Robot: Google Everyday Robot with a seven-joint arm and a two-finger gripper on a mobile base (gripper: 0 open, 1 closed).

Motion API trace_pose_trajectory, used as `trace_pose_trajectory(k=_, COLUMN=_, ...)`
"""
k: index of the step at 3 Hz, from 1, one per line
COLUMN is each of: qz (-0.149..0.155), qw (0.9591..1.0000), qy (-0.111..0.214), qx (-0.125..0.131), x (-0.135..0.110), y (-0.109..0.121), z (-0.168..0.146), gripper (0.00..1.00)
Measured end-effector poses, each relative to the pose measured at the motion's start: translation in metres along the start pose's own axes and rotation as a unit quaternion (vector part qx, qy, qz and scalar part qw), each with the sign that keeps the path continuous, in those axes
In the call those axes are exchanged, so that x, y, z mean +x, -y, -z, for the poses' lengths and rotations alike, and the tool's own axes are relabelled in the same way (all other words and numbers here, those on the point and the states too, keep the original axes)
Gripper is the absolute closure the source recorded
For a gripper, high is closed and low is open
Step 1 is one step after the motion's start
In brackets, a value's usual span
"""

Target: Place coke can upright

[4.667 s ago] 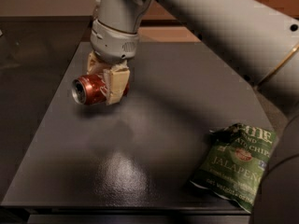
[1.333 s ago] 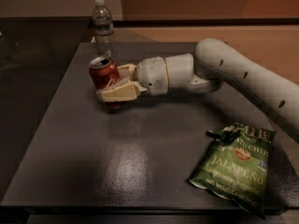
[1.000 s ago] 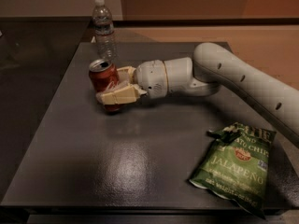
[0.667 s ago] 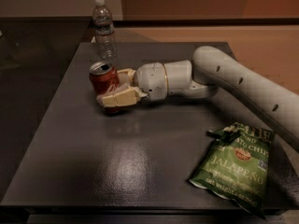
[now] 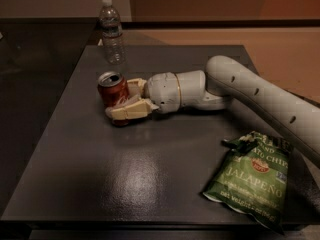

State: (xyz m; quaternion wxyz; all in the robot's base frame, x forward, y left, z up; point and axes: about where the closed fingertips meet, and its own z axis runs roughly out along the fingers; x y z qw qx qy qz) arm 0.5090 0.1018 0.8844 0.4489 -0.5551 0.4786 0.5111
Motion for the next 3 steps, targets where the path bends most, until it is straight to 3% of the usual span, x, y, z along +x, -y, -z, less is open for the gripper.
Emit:
trace_pose_trajectory(k=1, qz=0.004, qw=1.0000, qy=-0.007, qx=-0.001, x=0.0053, y=-0.0023, z=0.0018, gripper=0.14)
trace_pose_trajectory(k=2, qz=0.005, qw=1.0000, qy=-0.007, qx=-0.003, x=0.0044, y=-0.0032, z=-0.0008, gripper=0.00)
trace_pose_trajectory(k=3, qz=0.005, qw=1.0000, qy=-0.007, qx=-0.003, x=0.0044, y=-0.0032, z=-0.0009, gripper=0.00)
